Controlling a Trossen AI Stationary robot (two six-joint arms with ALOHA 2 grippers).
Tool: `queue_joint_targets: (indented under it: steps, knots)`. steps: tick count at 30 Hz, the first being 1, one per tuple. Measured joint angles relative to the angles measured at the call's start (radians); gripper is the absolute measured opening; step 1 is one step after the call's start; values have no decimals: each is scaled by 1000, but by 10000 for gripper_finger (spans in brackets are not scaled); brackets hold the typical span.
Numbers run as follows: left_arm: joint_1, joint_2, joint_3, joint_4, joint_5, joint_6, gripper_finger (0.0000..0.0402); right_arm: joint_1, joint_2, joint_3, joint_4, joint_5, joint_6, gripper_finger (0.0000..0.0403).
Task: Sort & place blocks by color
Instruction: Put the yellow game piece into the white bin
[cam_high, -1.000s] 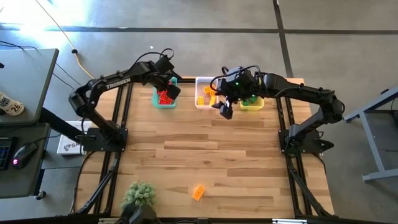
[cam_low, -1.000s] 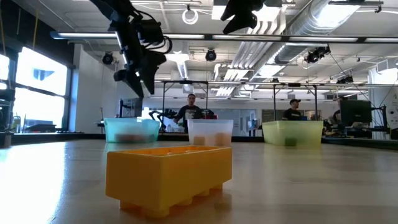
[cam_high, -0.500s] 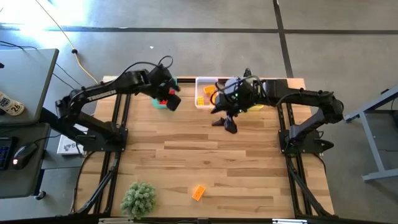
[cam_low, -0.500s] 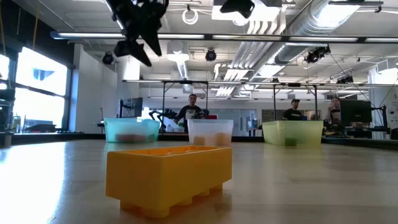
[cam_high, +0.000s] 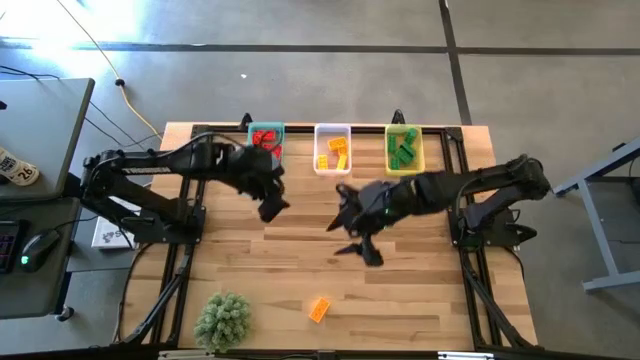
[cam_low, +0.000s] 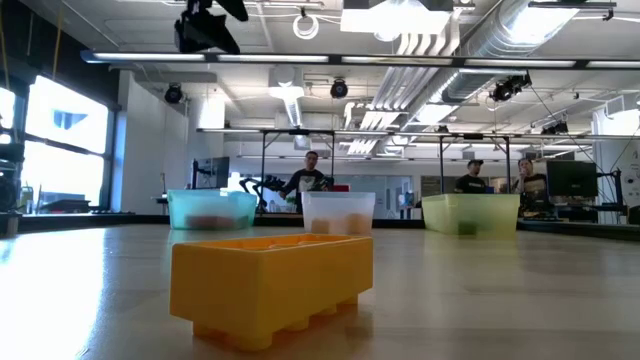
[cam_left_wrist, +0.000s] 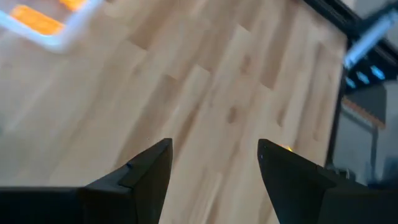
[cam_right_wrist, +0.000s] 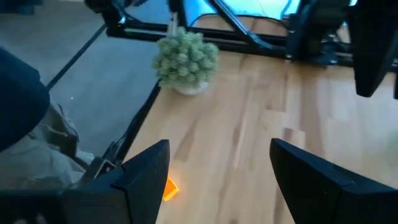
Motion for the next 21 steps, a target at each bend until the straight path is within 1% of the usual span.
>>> queue_joint_targets:
  steps: [4,7,10,16,21]
  knots:
    - [-114,1,0,-1,-23,5,225,73,67,0,55,26,40,265]
    - [-185,1,0,0,-78,6,225,117,117,0,79,71,44,265]
    - [-229,1,0,1,-127,8,225,148,163,0,99,85,44,265]
    - [-259,1,0,1,-146,5,225,183,253,0,114,71,-10,265]
    - [-258,1,0,1,-167,-16,225,199,322,0,126,71,-122,265]
